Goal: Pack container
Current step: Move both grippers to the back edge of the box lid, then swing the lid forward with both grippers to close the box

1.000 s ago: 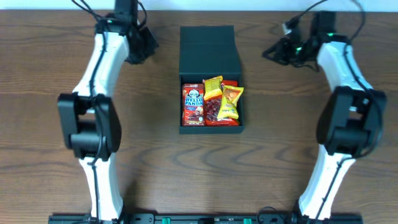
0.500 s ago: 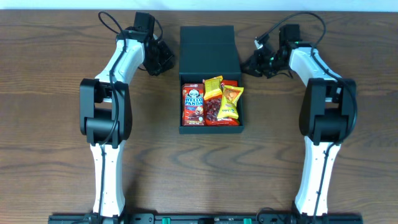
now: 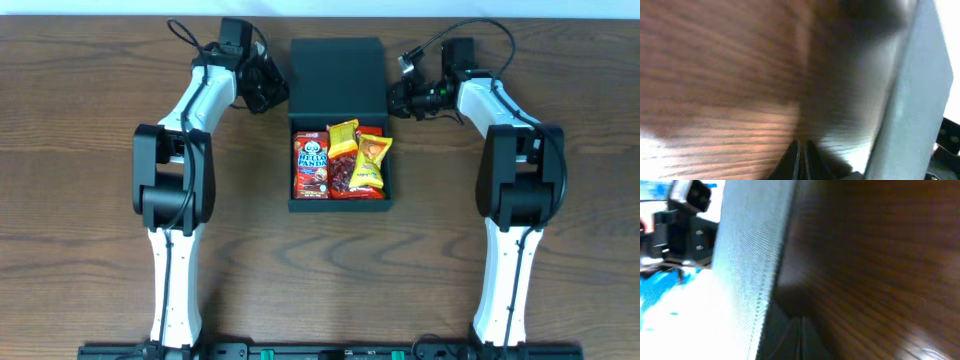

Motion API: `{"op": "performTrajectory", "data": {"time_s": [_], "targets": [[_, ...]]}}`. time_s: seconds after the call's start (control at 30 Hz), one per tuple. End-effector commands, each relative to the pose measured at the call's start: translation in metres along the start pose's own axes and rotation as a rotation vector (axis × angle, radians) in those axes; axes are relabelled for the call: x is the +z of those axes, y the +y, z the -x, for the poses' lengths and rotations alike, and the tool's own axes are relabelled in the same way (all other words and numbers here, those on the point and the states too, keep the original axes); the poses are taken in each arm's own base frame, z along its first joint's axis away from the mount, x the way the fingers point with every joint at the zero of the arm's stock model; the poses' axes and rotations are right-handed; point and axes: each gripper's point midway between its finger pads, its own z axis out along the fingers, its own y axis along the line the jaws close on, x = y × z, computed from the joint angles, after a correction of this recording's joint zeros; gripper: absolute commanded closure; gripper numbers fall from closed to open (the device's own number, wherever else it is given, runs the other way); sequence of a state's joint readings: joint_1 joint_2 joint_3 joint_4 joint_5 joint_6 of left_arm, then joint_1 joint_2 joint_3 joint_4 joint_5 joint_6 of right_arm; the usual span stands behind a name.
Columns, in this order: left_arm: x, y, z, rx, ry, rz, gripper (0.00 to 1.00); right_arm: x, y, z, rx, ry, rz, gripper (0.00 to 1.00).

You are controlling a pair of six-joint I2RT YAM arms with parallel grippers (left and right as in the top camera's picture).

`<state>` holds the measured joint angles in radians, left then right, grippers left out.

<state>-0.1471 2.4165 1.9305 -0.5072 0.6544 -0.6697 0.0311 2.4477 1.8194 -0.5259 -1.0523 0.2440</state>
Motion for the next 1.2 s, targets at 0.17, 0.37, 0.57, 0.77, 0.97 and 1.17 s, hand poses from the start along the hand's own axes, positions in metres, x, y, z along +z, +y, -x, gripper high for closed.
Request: {"op": "performTrajectory", "data": {"time_s": [0.17,0.37,0.57,0.77,0.97,1.17], "targets": [[-0.018,-0.035,-0.006,0.144,0.075,-0.196,0.94,-0.001,0.041,-0.006,-0.051,0.048,0.216,0.98],[-0.05,-0.064,-0.003,0.323,0.018,-0.246,0.94,-0.019,0.059,0.007,-0.09,0.025,0.275,0.98],[-0.078,-0.089,-0.003,0.438,-0.037,-0.274,0.94,-0.038,0.094,0.025,-0.19,-0.012,0.299,0.98],[-0.097,-0.105,-0.004,0.488,-0.071,-0.294,0.94,-0.053,0.126,0.039,-0.276,-0.046,0.303,0.98],[-0.115,-0.12,-0.008,0.554,-0.101,-0.311,0.94,-0.067,0.152,0.041,-0.321,-0.063,0.311,0.98],[-0.135,-0.13,-0.024,0.644,-0.1,-0.302,0.94,-0.08,0.182,0.034,-0.35,-0.064,0.314,0.98]]}}
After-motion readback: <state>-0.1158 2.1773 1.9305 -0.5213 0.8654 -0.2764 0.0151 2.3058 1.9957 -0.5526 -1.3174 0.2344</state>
